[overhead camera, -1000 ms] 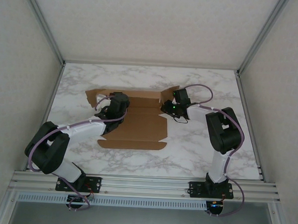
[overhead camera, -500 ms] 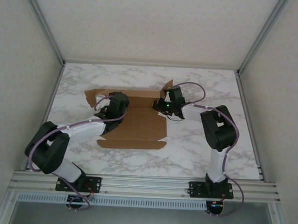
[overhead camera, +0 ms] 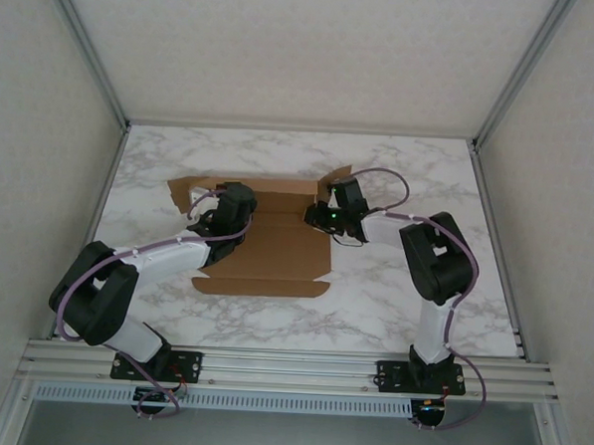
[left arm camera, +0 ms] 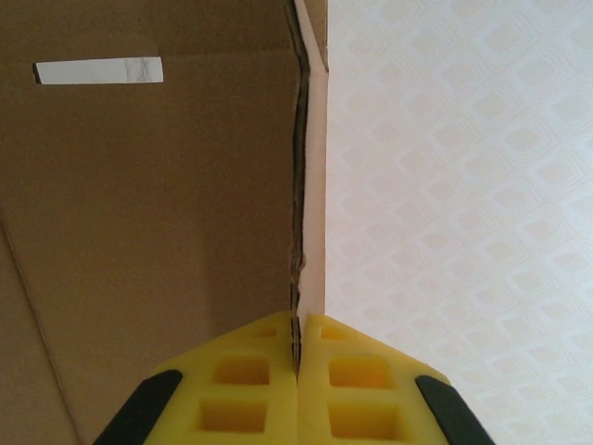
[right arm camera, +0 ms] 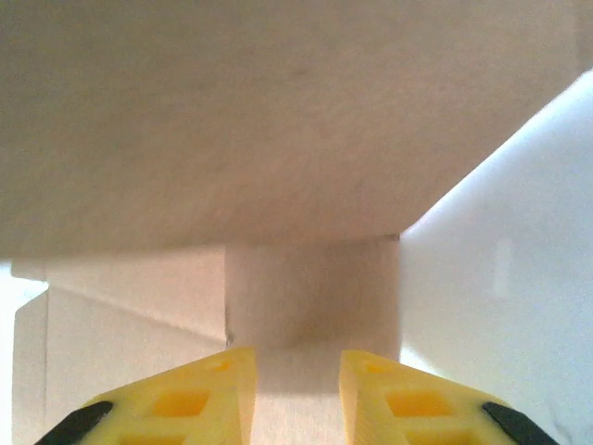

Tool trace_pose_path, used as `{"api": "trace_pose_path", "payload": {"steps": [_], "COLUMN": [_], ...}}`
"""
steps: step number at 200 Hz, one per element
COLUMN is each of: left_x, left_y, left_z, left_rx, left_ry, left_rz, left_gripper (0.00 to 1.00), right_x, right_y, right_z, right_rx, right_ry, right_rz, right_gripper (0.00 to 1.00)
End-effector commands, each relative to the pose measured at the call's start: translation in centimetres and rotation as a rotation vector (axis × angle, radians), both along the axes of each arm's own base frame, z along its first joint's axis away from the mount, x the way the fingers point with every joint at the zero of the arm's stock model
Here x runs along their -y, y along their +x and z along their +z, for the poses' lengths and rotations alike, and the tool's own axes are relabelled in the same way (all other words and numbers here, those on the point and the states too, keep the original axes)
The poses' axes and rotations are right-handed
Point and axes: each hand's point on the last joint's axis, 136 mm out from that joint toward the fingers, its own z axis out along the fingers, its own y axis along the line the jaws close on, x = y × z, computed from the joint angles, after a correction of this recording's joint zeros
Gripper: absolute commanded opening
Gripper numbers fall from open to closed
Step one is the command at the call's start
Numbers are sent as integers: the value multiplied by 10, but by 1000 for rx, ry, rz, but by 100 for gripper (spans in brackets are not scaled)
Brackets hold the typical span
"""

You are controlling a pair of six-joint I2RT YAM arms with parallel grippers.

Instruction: Fold the paper box

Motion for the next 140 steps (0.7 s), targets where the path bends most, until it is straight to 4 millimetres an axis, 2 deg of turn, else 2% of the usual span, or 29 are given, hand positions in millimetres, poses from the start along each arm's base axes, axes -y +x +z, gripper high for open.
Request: {"api": "trace_pose_path", "payload": {"steps": [1, 11, 27, 49, 67, 82, 112, 130, 140], "left_x": [-2, -3, -3, 5, 7, 8, 9, 8, 9], "left_y": [-14, -14, -14, -5, -4, -4, -2, -1, 0], "left_z": [-31, -31, -28, -23, -24, -27, -30, -31, -31], "left_rx": [-117, -117, -112, -117, -122, -128, -146, -148, -148], "left_ry": [34, 35, 51, 90, 86, 85, 100, 89, 86], "left_rz": [-29, -25, -36, -90, -107, -113, -118, -116, -117], "left_gripper": [0, 0, 0, 0, 0, 0, 0, 0, 0], "right_x": [-1, 2, 10, 24, 38, 50, 83, 108, 125], "right_y": [-10, -15, -25, -34, -39, -41, -30, -15, -4], "right_z": [39, 49, 61, 77, 97, 118, 163, 177, 178], "right_rx": [94, 117, 149, 183, 229, 264, 331, 321, 295], "right_ry": [24, 22, 9, -11, -28, -34, -63, -100, -137], "right_rz": [40, 53, 65, 70, 75, 69, 3, -75, -139], "right_gripper": [32, 33, 42, 47, 52, 62, 70, 70, 70]}}
